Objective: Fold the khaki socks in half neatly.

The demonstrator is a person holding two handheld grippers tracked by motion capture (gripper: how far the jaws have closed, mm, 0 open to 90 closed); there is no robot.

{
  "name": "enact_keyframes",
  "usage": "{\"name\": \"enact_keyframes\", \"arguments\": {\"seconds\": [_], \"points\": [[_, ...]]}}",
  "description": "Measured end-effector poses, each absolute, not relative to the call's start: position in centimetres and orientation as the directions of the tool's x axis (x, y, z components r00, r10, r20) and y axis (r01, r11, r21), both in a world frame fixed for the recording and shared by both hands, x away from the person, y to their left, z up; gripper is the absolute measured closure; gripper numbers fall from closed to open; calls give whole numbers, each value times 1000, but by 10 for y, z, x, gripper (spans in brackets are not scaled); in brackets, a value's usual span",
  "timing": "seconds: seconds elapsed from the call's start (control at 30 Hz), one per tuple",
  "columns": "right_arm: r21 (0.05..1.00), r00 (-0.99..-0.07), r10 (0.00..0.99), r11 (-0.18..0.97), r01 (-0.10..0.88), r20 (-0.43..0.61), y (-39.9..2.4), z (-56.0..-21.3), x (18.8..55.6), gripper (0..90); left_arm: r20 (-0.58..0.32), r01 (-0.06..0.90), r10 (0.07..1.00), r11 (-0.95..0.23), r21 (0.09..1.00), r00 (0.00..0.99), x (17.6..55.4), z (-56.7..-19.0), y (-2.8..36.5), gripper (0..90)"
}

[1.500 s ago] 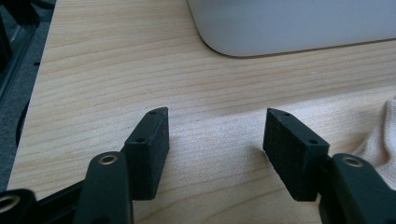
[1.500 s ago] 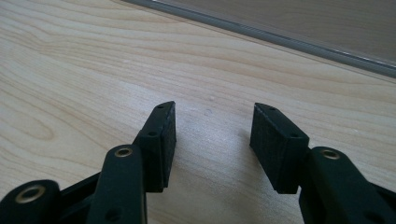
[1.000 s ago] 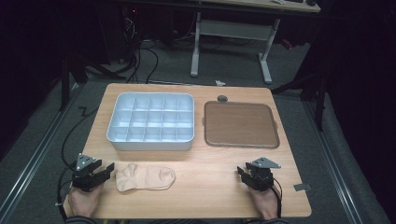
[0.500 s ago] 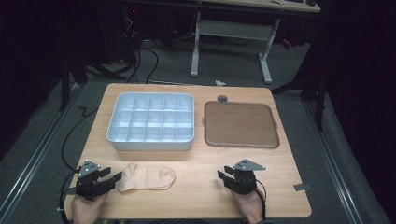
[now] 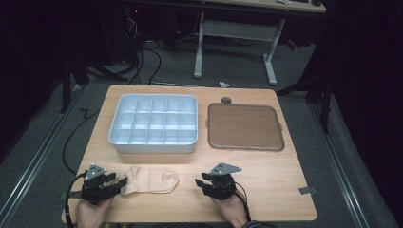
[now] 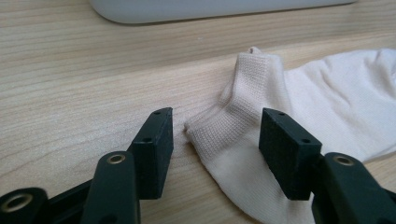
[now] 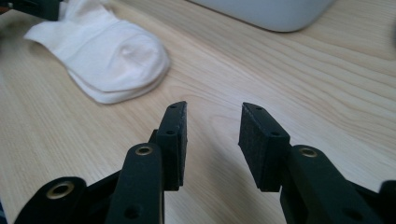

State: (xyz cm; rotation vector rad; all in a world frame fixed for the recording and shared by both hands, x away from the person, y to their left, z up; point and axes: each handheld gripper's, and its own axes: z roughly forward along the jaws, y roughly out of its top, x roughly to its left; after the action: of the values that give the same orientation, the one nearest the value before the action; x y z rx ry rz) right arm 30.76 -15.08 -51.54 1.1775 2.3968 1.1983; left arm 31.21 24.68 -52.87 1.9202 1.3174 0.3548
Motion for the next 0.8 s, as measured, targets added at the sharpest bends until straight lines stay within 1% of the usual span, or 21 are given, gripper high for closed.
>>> {"name": "enact_keyframes", "arguments": {"seconds": [0.13,0.3,0.6,0.8], "points": [[741,-687,709,374,558,160,-130,-520,311,620,-181,671,884,-181,719,431,312,-529,245,460],[737,-700,693,382,558,171,-113,-523,316,619,-160,668,884,-203,716,440,313,-529,242,473],[731,-703,689,386,563,177,-92,-526,320,607,-144,663,882,-221,715,449,313,-529,239,489],[724,-701,691,393,568,175,-82,-530,324,598,-115,652,880,-248,717,461,312,-530,236,515]]}}
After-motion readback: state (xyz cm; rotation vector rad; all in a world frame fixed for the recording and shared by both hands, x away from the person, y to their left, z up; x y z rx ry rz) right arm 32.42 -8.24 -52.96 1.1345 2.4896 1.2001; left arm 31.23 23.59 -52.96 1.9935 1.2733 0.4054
